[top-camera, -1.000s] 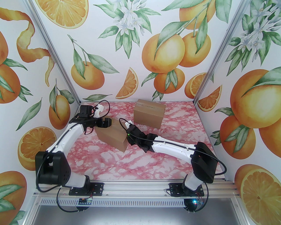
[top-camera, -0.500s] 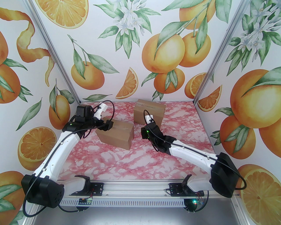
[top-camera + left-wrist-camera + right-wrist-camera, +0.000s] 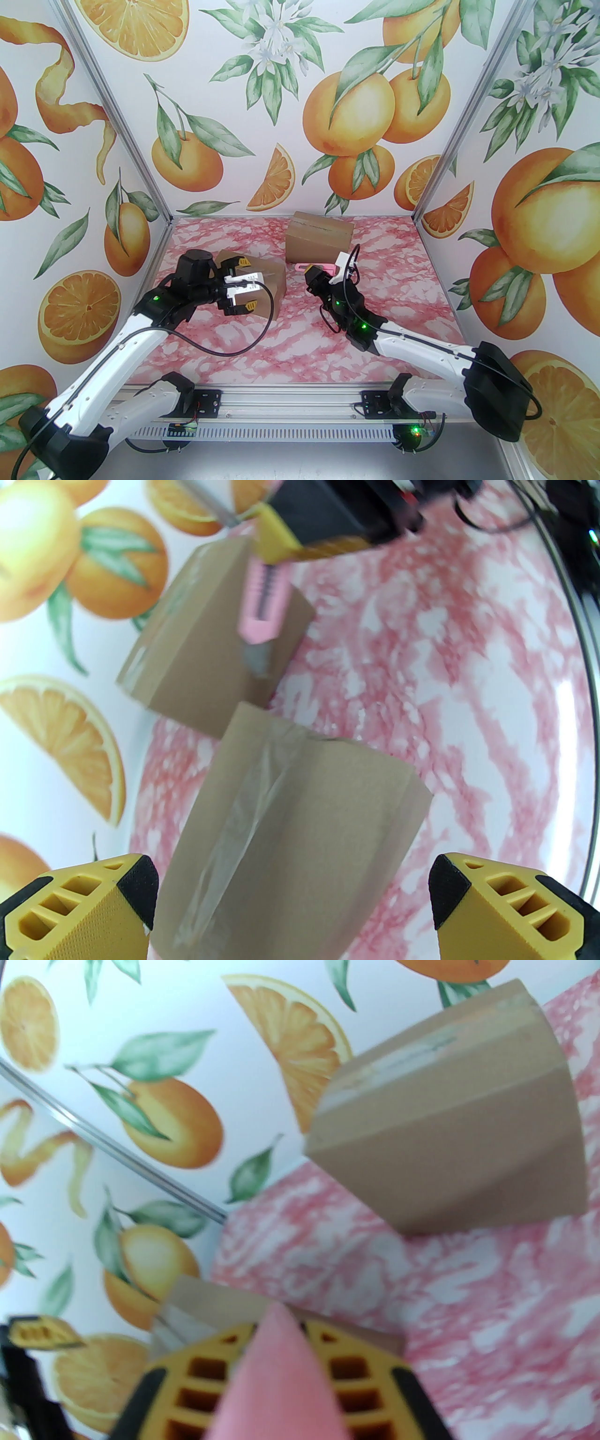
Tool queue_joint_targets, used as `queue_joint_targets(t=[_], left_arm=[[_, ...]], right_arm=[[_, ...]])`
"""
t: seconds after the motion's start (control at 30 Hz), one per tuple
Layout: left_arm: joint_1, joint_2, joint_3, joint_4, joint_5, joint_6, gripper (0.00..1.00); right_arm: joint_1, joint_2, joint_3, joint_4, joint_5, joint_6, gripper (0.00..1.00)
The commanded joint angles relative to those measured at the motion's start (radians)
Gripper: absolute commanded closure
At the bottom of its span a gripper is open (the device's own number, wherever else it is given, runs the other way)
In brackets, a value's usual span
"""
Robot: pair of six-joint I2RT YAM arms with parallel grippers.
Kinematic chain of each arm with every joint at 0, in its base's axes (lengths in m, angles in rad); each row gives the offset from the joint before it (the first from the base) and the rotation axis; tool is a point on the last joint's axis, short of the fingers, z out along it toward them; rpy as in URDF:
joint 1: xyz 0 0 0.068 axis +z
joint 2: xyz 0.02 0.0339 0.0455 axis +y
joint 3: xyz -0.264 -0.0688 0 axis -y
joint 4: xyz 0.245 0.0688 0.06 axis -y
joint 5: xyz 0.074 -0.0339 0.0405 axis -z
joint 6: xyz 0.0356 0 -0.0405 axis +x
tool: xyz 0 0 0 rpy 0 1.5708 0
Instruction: Unpack the express box
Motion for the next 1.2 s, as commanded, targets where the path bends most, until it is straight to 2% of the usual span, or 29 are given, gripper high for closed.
queue_joint_targets(t=[0.0, 0.17, 0.37, 0.7, 0.97, 1.17], left_arm=[[-0.018, 0.054, -0.001, 0.006, 0.008, 0.149, 0.0], [-0.022, 0.104, -0.008, 0.06, 0.029, 0.185, 0.0], [-0.022, 0.16, -0.005, 0.038, 0.054, 0.22, 0.0], [-0.021, 0.252, 0.036, 0.057, 0.123, 0.176, 0.04], [-0.006, 0.241, 0.005, 0.131, 0.139, 0.131, 0.06], [0.019, 0.222, -0.01, 0.118, 0.159, 0.118, 0.06]], right_arm=[[0.026, 0.036, -0.012, 0.131, 0.037, 0.086, 1.0], [0.056, 0.069, -0.017, 0.153, 0.07, 0.117, 1.0], [0.066, 0.055, -0.049, 0.165, 0.131, 0.124, 1.0], [0.075, 0.04, -0.103, 0.214, 0.166, 0.156, 1.0], [0.098, 0.114, -0.112, 0.316, 0.178, 0.221, 1.0], [0.102, 0.16, -0.126, 0.384, 0.194, 0.254, 1.0]])
